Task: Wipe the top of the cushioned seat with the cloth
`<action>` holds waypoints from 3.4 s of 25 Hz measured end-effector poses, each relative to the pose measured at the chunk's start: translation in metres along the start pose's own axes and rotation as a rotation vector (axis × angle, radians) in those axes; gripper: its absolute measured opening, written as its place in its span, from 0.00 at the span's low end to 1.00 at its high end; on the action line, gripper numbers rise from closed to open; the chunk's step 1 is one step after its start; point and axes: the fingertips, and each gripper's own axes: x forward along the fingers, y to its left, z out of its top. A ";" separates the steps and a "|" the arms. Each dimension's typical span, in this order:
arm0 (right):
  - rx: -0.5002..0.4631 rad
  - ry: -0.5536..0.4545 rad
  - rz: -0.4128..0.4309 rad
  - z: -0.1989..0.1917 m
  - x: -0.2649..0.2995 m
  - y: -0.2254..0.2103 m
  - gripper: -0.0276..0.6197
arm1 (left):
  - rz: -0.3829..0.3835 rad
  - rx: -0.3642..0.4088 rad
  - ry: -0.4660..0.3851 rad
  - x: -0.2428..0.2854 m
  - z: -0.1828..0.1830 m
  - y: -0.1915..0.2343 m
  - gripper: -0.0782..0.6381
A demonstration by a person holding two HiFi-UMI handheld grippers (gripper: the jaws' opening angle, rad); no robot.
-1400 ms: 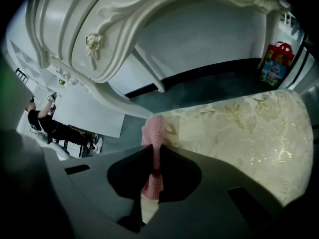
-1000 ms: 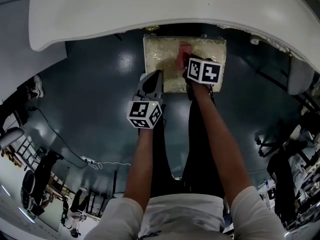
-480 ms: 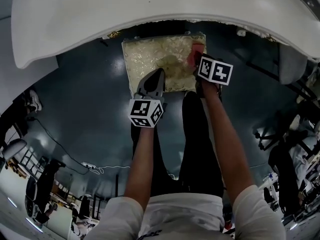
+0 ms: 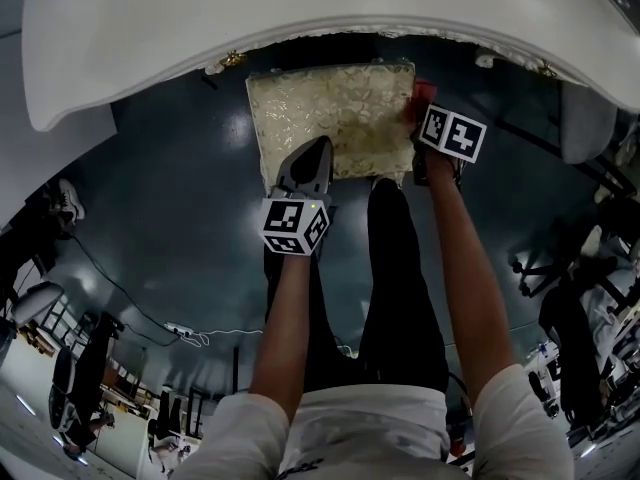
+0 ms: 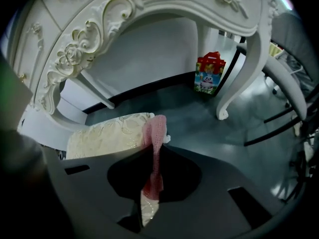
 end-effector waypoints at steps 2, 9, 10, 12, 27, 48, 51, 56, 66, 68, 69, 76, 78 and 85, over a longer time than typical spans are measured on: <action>0.010 -0.027 0.005 0.001 -0.006 0.011 0.08 | 0.012 -0.009 -0.009 -0.009 0.002 0.009 0.13; -0.047 -0.028 0.267 -0.028 -0.009 0.164 0.08 | 0.099 -0.045 -0.048 -0.054 0.010 0.067 0.13; -0.058 -0.011 0.307 -0.037 -0.006 0.190 0.08 | 0.113 -0.047 -0.052 -0.062 0.010 0.076 0.13; -0.088 0.025 0.371 -0.054 0.002 0.237 0.08 | 0.142 -0.053 -0.060 -0.079 0.012 0.097 0.13; -0.230 0.172 0.316 -0.110 0.054 0.341 0.08 | 0.243 -0.096 -0.086 -0.146 0.013 0.172 0.13; -0.123 0.071 0.260 -0.060 0.012 0.167 0.08 | 0.093 -0.032 -0.018 -0.044 -0.003 0.046 0.13; -0.092 0.051 0.239 -0.053 0.005 0.134 0.08 | 0.065 -0.025 -0.004 -0.028 -0.009 0.024 0.13; -0.072 0.015 0.203 -0.039 -0.004 0.089 0.08 | 0.021 -0.001 0.016 -0.003 -0.016 -0.004 0.13; -0.097 -0.044 0.023 -0.026 -0.015 0.013 0.08 | -0.015 0.017 0.038 0.016 -0.019 -0.028 0.13; -0.047 -0.027 0.038 -0.030 -0.011 0.001 0.08 | -0.015 0.019 0.034 0.015 -0.017 -0.026 0.13; -0.043 -0.016 0.040 -0.032 -0.009 -0.003 0.08 | -0.014 0.020 0.033 0.013 -0.016 -0.025 0.13; -0.080 -0.052 0.017 -0.024 -0.018 0.011 0.08 | 0.011 -0.004 0.017 0.000 -0.011 -0.006 0.13; -0.120 -0.094 0.047 -0.025 -0.027 0.039 0.08 | 0.029 -0.012 0.014 -0.009 -0.009 0.006 0.13; -0.119 -0.056 0.310 -0.063 -0.020 0.175 0.08 | 0.096 -0.028 -0.013 -0.046 0.000 0.063 0.13</action>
